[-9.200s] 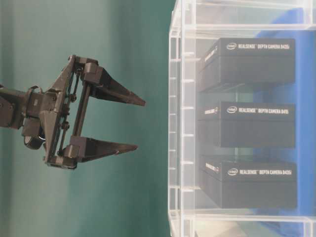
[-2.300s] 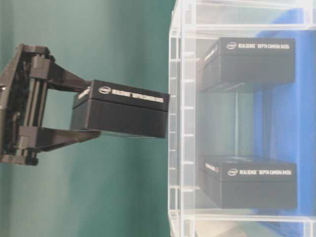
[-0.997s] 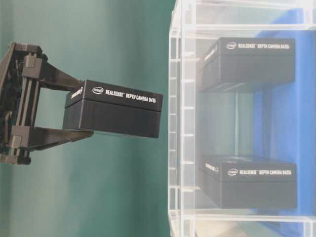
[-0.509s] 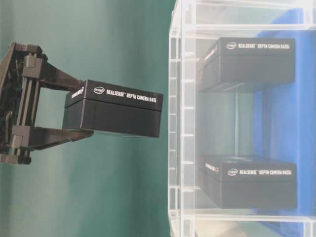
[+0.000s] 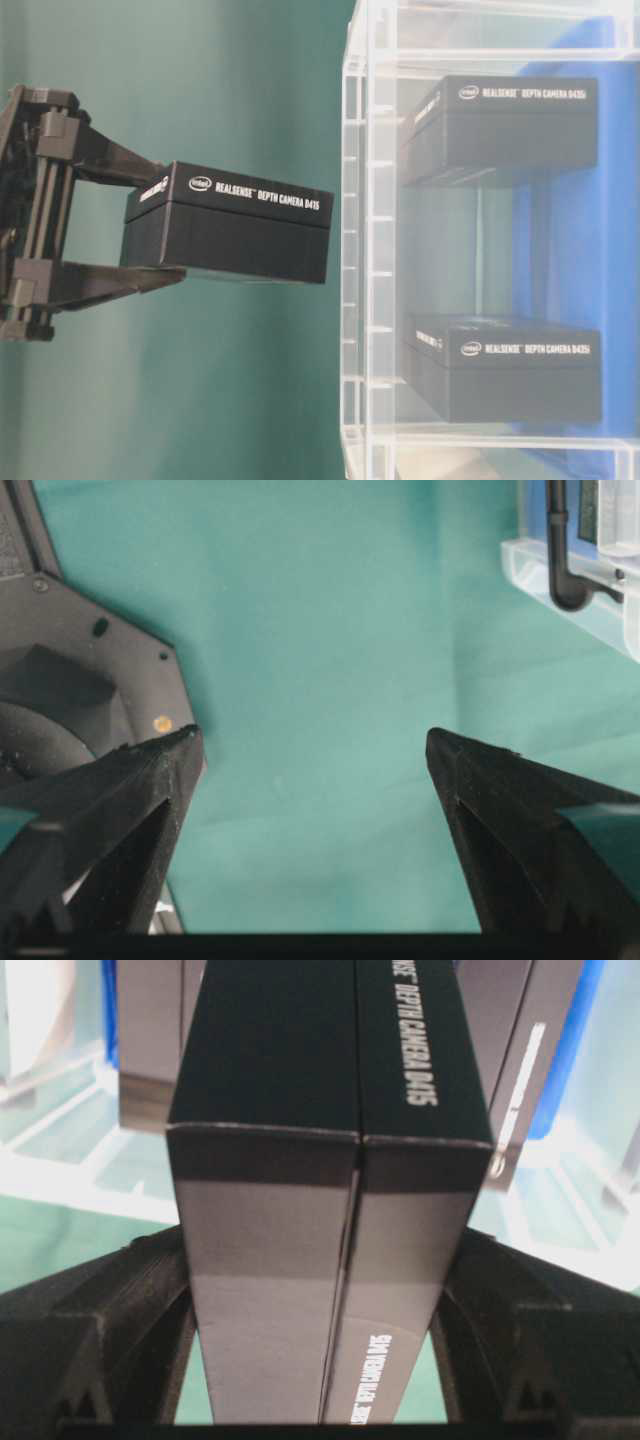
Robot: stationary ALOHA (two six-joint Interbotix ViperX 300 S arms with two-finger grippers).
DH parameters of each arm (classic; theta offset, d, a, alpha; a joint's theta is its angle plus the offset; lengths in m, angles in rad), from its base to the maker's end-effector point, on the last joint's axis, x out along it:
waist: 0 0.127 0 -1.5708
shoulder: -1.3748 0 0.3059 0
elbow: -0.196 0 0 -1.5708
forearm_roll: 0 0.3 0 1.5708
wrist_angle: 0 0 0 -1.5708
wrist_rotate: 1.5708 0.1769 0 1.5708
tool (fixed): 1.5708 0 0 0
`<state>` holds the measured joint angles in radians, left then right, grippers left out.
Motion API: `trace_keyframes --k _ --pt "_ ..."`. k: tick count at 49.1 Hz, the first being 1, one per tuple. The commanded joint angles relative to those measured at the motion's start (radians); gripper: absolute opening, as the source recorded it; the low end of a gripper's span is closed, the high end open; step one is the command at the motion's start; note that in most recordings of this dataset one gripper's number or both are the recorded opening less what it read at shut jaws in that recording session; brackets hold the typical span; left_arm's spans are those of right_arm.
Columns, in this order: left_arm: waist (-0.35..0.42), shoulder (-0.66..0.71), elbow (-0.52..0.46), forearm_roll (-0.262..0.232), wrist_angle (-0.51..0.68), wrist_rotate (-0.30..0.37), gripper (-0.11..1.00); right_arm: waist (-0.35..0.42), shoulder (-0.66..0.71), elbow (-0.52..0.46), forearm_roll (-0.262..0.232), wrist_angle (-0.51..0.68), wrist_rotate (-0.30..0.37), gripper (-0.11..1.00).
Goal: Take out the box from the case.
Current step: 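Lift the middle box up out of the bin with the right gripper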
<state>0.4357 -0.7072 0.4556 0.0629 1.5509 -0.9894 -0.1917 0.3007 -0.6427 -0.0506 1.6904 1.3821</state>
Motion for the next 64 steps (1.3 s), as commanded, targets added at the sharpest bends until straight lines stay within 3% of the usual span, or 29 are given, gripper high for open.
trace_keyframes --k 1,18,45,64 --pt "0.000 0.002 -0.011 0.000 0.000 0.002 0.99 0.037 -0.057 -0.031 -0.014 0.008 0.009 0.68" --pt "0.000 0.002 -0.011 0.000 0.000 0.002 0.99 0.170 -0.052 -0.031 -0.046 0.043 0.109 0.68" --pt "-0.005 0.000 -0.011 0.000 -0.002 0.000 0.99 0.420 -0.037 -0.031 -0.064 0.043 0.396 0.68" --pt "-0.005 0.002 -0.011 -0.002 -0.002 -0.003 0.99 0.437 -0.012 -0.020 -0.086 0.058 0.416 0.68"
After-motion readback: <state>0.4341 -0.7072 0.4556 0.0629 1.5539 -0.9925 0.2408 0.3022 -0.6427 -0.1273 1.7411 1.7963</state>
